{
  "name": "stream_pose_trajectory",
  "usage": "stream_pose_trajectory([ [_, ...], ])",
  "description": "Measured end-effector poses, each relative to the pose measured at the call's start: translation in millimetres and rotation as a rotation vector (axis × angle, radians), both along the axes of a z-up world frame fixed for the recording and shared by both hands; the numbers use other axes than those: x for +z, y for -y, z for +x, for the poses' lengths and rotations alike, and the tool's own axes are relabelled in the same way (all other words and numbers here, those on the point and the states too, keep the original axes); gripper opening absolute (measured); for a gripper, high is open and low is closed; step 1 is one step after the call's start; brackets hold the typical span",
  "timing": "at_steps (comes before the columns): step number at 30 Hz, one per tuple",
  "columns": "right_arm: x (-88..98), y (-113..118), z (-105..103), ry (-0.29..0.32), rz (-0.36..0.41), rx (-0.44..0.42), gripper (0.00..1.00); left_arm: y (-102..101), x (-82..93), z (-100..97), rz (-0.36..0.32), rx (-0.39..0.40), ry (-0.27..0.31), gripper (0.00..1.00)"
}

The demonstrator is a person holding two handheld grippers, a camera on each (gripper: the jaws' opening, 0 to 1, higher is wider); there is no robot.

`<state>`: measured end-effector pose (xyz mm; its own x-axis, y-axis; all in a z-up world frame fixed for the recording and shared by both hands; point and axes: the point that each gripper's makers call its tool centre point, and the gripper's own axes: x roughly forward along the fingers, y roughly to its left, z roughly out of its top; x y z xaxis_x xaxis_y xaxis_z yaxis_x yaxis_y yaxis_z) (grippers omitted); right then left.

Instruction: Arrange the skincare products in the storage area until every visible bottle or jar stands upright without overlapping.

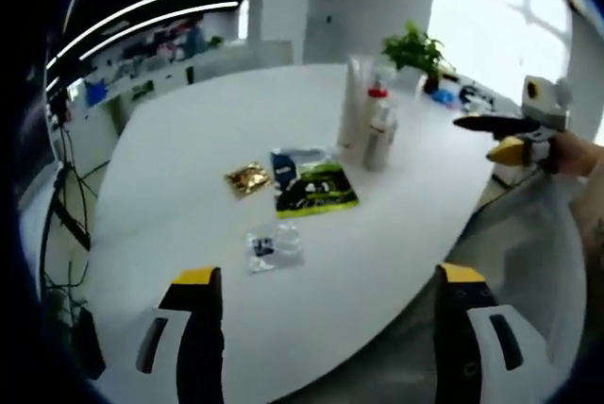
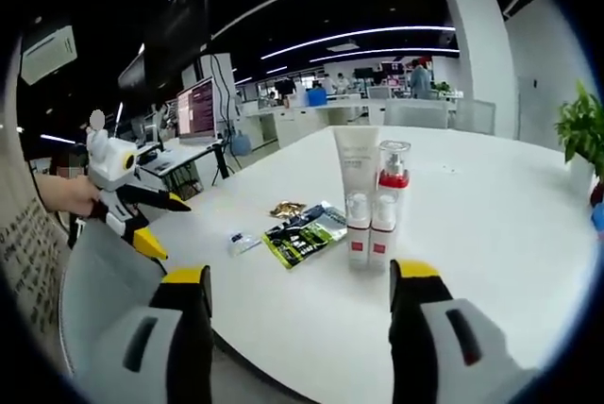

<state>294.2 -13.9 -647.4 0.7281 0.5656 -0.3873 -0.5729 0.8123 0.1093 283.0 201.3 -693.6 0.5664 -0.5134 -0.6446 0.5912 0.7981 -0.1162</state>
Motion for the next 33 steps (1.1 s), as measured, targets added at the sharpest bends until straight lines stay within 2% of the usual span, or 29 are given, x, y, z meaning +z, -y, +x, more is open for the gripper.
stream_pose_trajectory([
  [7,-1.8,1.0,0.2,0.003,-0.001,0.001,0.76,3.1,-2.0,-3.7,0.008,-0.011,-0.013,0.91],
  [20,-4.2,1.1,-0.6,-0.004,-0.008,0.007,0.76,17.6,-3.8,8.6,0.032,-0.03,-0.019,0.91],
  [28,-5.4,0.9,-1.3,-0.005,-0.013,0.01,0.76,39.8,-13.3,32.8,0.062,-0.062,-0.025,0.97],
  [33,-6.0,2.5,-0.5,-0.006,-0.011,0.004,0.76,55.4,-20.3,47.7,0.082,-0.082,-0.035,0.97],
])
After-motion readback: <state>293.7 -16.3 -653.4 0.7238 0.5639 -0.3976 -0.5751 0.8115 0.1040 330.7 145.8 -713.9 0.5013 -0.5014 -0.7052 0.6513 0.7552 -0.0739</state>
